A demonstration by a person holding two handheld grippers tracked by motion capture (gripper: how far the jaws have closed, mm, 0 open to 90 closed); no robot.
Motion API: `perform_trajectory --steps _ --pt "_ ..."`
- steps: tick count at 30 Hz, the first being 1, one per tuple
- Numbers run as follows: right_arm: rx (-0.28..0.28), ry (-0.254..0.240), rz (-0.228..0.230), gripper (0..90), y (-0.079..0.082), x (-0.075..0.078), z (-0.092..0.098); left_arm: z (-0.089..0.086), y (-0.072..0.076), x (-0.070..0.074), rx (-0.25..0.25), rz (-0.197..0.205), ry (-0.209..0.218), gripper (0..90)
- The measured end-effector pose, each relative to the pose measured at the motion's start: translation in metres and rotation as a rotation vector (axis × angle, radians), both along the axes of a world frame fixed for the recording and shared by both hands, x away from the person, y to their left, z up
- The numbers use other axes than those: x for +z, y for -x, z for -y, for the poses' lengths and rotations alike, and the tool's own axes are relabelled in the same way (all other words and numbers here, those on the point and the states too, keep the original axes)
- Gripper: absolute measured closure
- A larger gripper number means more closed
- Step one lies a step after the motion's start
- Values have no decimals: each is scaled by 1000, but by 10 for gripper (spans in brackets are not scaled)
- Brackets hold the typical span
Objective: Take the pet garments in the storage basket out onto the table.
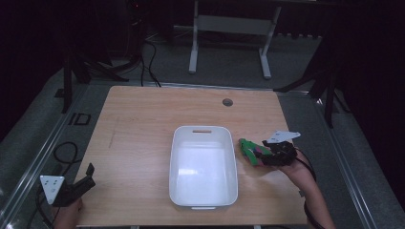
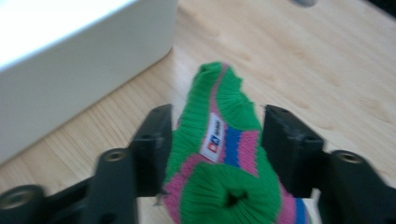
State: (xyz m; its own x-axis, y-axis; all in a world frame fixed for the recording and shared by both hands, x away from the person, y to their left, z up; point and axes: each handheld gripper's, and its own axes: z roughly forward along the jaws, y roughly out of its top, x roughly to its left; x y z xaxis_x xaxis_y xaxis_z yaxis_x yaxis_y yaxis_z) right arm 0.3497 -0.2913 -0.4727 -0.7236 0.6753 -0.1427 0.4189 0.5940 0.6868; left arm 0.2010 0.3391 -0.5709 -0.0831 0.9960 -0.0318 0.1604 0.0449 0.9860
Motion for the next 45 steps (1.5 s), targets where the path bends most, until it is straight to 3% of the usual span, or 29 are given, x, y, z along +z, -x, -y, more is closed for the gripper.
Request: perform_trajectory --steps 3,8,14,15,16,19,24,27,29,31,32,43,44,45 --pt "-36 -32 26 310 8 6 12 0 0 0 -1 -1 1 12" --pt "-111 -94 16 197 17 7 35 1 1 0 -6 4 -6 12" --pt "-203 -153 22 157 27 -1 59 2 1 0 -8 8 -2 12" --pt "-257 -182 28 149 35 -9 70 2 1 0 -9 8 -4 12" --pt "-257 -182 28 149 35 -9 70 2 1 0 -9 8 -4 12" --pt "-327 -192 39 136 45 -25 81 3 1 0 -8 8 -7 12" --pt "-400 -249 30 98 59 -45 98 3 1 0 -7 8 -5 12" --pt "-428 -272 53 98 68 -54 103 3 1 0 -6 8 -5 11" --pt "-463 -262 103 98 75 -61 104 3 1 0 -6 8 -5 12" --pt "-479 -270 125 98 79 -64 106 3 1 0 -6 8 -5 11" --pt "-511 -284 158 99 84 -67 109 3 1 0 -6 8 -5 12" --pt "-570 -317 234 102 99 -82 116 3 2 0 -6 9 -5 12" --pt "-590 -316 282 102 103 -82 116 3 2 0 -6 10 -6 11" --pt "-590 -316 282 102 103 -82 116 3 2 0 -6 10 -6 12"
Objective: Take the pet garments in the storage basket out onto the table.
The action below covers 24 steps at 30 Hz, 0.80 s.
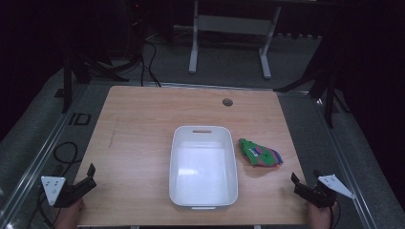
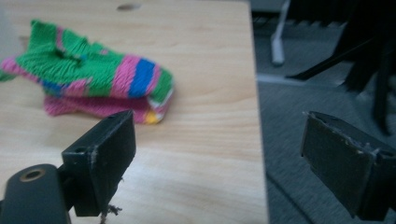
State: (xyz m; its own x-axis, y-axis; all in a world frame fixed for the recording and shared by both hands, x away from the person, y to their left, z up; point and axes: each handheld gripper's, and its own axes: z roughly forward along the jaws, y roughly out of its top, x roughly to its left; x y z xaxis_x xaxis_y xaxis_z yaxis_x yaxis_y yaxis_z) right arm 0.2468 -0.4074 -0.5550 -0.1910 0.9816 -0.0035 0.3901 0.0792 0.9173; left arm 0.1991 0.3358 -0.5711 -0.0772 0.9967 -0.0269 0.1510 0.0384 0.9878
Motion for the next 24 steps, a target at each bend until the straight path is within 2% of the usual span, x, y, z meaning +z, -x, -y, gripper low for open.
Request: perform_trajectory --steps 1,8,14,17,24 --pt "-21 -13 18 102 1 0 1 0 0 0 -1 0 0 11" --pt "-65 -58 78 102 4 -1 5 0 0 0 -4 -1 -2 12" --pt "-86 -95 97 102 5 -2 9 0 0 0 -2 -1 -2 11" --pt "-81 -96 105 103 6 -2 8 0 0 0 -2 0 0 12" --pt "-87 -83 89 103 4 -2 7 0 0 0 -2 0 1 12"
